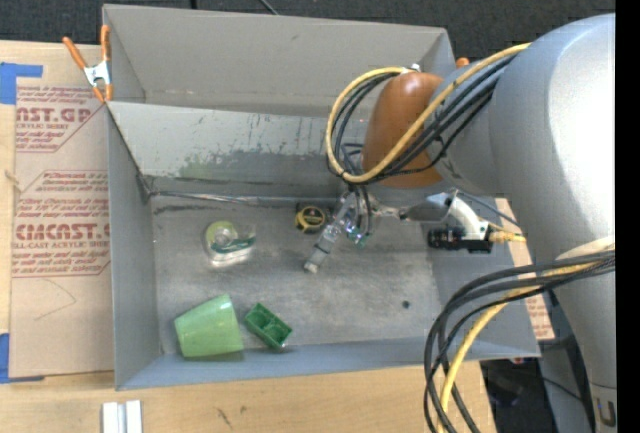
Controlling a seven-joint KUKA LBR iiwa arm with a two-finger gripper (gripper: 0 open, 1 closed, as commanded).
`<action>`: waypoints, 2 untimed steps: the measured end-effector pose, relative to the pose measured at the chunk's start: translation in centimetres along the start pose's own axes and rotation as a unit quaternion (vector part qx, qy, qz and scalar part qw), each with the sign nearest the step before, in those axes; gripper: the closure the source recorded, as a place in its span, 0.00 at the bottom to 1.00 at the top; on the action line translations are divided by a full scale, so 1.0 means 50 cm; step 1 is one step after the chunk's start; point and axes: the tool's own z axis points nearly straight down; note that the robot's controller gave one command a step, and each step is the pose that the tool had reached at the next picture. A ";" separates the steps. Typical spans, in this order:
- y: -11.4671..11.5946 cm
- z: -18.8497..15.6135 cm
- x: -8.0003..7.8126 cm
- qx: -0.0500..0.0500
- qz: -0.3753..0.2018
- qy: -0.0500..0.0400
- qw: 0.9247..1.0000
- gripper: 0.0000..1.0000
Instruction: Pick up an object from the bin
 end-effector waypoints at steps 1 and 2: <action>0.001 -0.001 0.000 0.000 0.000 0.000 1.000 1.00; 0.003 -0.080 -0.002 -0.001 -0.001 -0.001 1.000 1.00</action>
Offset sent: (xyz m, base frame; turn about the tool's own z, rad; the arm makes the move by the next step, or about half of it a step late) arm 0.0000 0.0000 0.0000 0.0000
